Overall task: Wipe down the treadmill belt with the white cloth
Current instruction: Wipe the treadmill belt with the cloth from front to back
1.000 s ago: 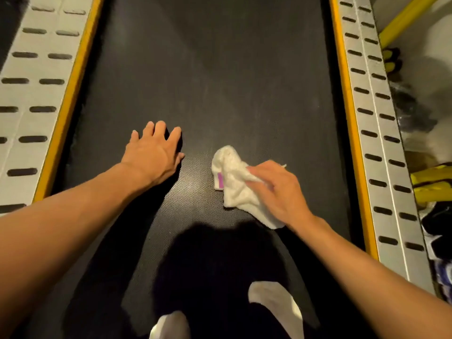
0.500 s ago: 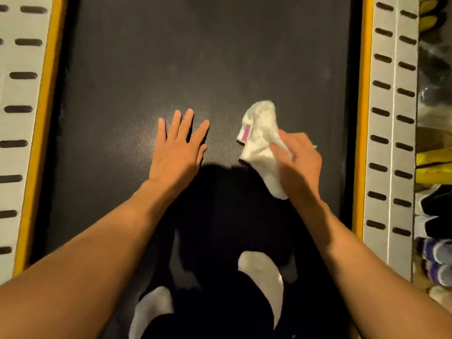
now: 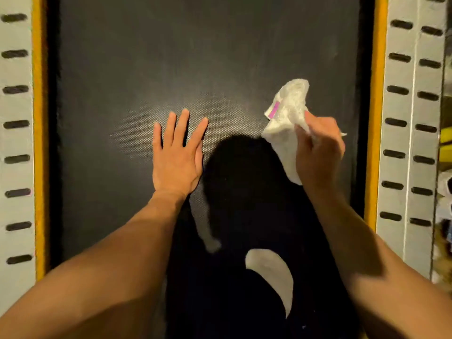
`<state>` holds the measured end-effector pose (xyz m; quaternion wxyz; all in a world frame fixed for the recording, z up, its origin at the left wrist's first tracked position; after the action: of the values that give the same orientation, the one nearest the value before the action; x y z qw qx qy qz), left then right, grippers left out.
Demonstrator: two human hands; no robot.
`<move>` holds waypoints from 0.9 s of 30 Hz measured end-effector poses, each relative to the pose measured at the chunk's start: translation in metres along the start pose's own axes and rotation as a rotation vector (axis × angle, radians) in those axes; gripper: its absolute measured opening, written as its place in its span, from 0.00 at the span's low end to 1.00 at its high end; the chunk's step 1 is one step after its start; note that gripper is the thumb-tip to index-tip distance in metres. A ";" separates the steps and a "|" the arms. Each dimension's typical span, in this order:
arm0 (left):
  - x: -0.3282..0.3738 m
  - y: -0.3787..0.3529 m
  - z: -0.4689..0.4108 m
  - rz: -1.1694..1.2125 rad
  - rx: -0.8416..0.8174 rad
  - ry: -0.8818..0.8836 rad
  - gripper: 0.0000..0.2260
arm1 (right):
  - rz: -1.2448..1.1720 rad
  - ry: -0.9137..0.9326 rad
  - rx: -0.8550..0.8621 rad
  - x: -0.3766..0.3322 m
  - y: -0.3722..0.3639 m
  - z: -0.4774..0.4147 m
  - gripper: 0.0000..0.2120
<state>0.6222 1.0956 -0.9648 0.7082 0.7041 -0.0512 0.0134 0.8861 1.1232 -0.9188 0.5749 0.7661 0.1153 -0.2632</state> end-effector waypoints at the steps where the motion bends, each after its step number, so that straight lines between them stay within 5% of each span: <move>1: 0.000 0.002 0.000 0.009 0.017 -0.001 0.21 | 0.040 -0.011 0.009 0.005 -0.004 -0.005 0.11; 8: 0.000 0.002 0.001 0.015 0.008 0.006 0.21 | -0.097 0.167 -0.350 -0.035 -0.019 0.074 0.14; 12: -0.001 -0.001 0.002 0.025 0.010 0.005 0.21 | -0.059 0.074 -0.130 -0.008 0.014 0.041 0.10; 15: 0.001 0.000 0.002 0.030 0.037 -0.004 0.21 | 0.163 -0.031 -0.163 0.029 0.019 0.009 0.14; 21: 0.000 0.005 0.004 0.044 0.041 0.015 0.21 | 0.022 0.408 -0.339 -0.028 0.005 0.079 0.10; 24: 0.002 0.002 0.005 0.031 0.037 -0.003 0.21 | -0.139 0.191 -0.294 -0.015 0.029 0.049 0.11; 27: 0.000 0.002 0.004 0.036 0.043 0.000 0.22 | -0.033 0.060 -0.204 0.013 0.039 0.008 0.16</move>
<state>0.6218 1.0912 -0.9624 0.6923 0.7183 -0.0635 0.0271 0.9138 1.1021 -0.8958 0.6418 0.7091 0.1712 -0.2366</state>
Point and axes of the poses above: each hand's wrist, its own z-axis away from the middle knuckle, its own y-axis out of the back of the hand, x = y × z, the point moved 7 cm from there along -z, towards the middle knuckle, and after that the axes turned 6 degrees about x, right-handed, at the moved point
